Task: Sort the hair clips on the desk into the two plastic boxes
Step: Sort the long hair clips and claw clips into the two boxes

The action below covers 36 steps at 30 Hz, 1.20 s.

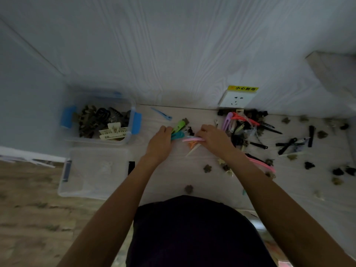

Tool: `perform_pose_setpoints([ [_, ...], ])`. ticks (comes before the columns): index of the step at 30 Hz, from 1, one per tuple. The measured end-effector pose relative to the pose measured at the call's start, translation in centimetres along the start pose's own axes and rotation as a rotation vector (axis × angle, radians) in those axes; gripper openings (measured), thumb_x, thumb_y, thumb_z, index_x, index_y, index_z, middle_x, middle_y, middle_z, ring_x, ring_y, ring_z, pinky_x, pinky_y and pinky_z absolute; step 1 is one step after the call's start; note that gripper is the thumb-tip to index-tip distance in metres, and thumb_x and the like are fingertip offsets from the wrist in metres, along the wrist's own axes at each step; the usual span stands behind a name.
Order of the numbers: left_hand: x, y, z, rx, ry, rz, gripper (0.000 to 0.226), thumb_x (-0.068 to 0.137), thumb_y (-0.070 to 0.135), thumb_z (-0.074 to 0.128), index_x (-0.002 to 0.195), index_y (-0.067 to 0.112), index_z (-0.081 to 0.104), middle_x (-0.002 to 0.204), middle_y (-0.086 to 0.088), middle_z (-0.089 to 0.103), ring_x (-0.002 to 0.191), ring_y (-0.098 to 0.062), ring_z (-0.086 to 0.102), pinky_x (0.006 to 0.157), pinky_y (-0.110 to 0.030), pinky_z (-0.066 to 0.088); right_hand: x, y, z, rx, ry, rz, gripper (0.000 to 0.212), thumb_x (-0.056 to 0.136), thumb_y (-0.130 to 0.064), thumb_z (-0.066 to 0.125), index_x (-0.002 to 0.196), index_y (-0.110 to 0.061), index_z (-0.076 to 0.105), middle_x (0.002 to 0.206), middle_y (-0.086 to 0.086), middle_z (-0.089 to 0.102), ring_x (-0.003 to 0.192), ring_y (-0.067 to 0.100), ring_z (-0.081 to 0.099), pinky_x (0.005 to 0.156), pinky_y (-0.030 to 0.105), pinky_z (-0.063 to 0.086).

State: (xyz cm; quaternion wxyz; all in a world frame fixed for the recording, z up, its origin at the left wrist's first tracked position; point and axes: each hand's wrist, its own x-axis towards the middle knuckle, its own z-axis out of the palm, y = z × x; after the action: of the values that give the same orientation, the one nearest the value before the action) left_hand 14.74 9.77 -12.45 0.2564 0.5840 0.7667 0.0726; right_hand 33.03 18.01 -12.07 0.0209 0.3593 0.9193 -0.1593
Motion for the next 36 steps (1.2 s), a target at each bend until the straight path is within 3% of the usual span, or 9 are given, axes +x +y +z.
perform_pose_setpoints([
  [5,-1.9,1.3,-2.4,-0.158,0.112,0.040,0.031,0.095,0.017,0.046,0.123,0.003,0.045,0.118,-0.019,0.050,0.096,-0.034,0.056,0.077,-0.038,0.043,-1.1,-0.6,0.0,0.077,0.143,0.075,0.020,0.089,-0.020,0.056,0.101,-0.004,0.061,0.097,0.018,0.060,0.086,0.033,0.059,0.066,0.040,0.050],
  [10,-5.3,0.7,-6.7,-0.212,0.246,0.060,0.033,0.093,0.017,0.051,0.124,0.008,0.047,0.103,-0.018,0.063,0.091,-0.033,0.059,0.067,-0.028,0.034,-2.2,-2.7,-2.1,0.370,0.314,0.287,0.028,0.094,-0.028,0.049,0.098,-0.001,0.057,0.068,0.008,0.050,0.060,0.022,0.048,0.058,0.030,0.033],
  [13,-8.4,-1.7,-8.8,-0.134,0.331,0.074,0.037,0.089,0.012,0.056,0.125,0.007,0.050,0.108,-0.021,0.063,0.094,-0.037,0.060,0.071,-0.035,0.042,-2.3,-5.6,-3.4,0.519,0.275,0.292,0.025,0.094,-0.024,0.051,0.097,0.000,0.057,0.067,0.008,0.051,0.061,0.025,0.050,0.054,0.026,0.029],
  [16,-11.3,-5.4,-9.6,-0.026,0.365,0.111,0.040,0.082,0.018,0.057,0.122,0.012,0.054,0.110,-0.019,0.065,0.091,-0.037,0.065,0.073,-0.042,0.051,-1.9,-9.4,-4.3,0.765,0.215,0.266,0.019,0.092,-0.019,0.054,0.096,-0.003,0.061,0.071,0.005,0.061,0.063,0.014,0.053,0.052,0.008,0.037],
  [22,-14.0,-12.3,-9.6,0.185,0.139,-0.009,0.036,0.086,0.026,0.055,0.121,0.019,0.055,0.110,-0.008,0.061,0.091,-0.032,0.064,0.071,-0.042,0.049,0.5,-15.4,-3.5,0.933,0.114,0.229,0.017,0.093,-0.018,0.052,0.094,-0.005,0.063,0.073,-0.010,0.063,0.054,-0.013,0.053,0.055,0.004,0.039],
  [27,-13.2,-14.6,-8.4,0.198,-0.045,-0.064,0.043,0.087,0.024,0.058,0.129,0.018,0.048,0.120,-0.009,0.050,0.110,-0.029,0.052,0.090,-0.043,0.040,1.8,-20.2,-3.5,0.855,0.087,0.155,0.034,0.089,-0.037,0.052,0.091,-0.005,0.062,0.082,0.014,0.069,0.068,0.022,0.062,0.061,0.022,0.045],
  [30,-12.6,-15.5,-7.9,0.086,-0.086,-0.040,0.055,0.081,0.017,0.063,0.133,0.015,0.045,0.131,-0.013,0.048,0.117,-0.033,0.047,0.098,-0.041,0.039,3.0,-22.7,-2.8,0.752,0.113,0.116,0.038,0.088,-0.043,0.054,0.090,-0.006,0.062,0.071,0.013,0.061,0.058,0.023,0.053,0.059,0.028,0.043],
  [33,-13.5,-16.0,-7.9,-0.016,0.189,-0.067,0.041,0.084,0.018,0.060,0.124,0.019,0.053,0.123,-0.005,0.058,0.110,-0.027,0.055,0.092,-0.040,0.045,4.3,-24.9,-1.4,0.655,0.162,0.080,0.026,0.091,-0.031,0.056,0.098,-0.006,0.061,0.071,0.005,0.057,0.055,0.013,0.047,0.053,0.016,0.036],
  [36,-15.3,-16.2,-8.6,-0.168,0.553,-0.204,0.016,0.089,0.025,0.053,0.104,0.020,0.059,0.098,0.000,0.067,0.090,-0.020,0.062,0.075,-0.032,0.048,5.3,-26.7,0.3,0.532,0.130,0.027,0.026,0.091,-0.032,0.055,0.097,-0.007,0.061,0.078,0.006,0.061,0.063,0.015,0.050,0.056,0.022,0.034],
])
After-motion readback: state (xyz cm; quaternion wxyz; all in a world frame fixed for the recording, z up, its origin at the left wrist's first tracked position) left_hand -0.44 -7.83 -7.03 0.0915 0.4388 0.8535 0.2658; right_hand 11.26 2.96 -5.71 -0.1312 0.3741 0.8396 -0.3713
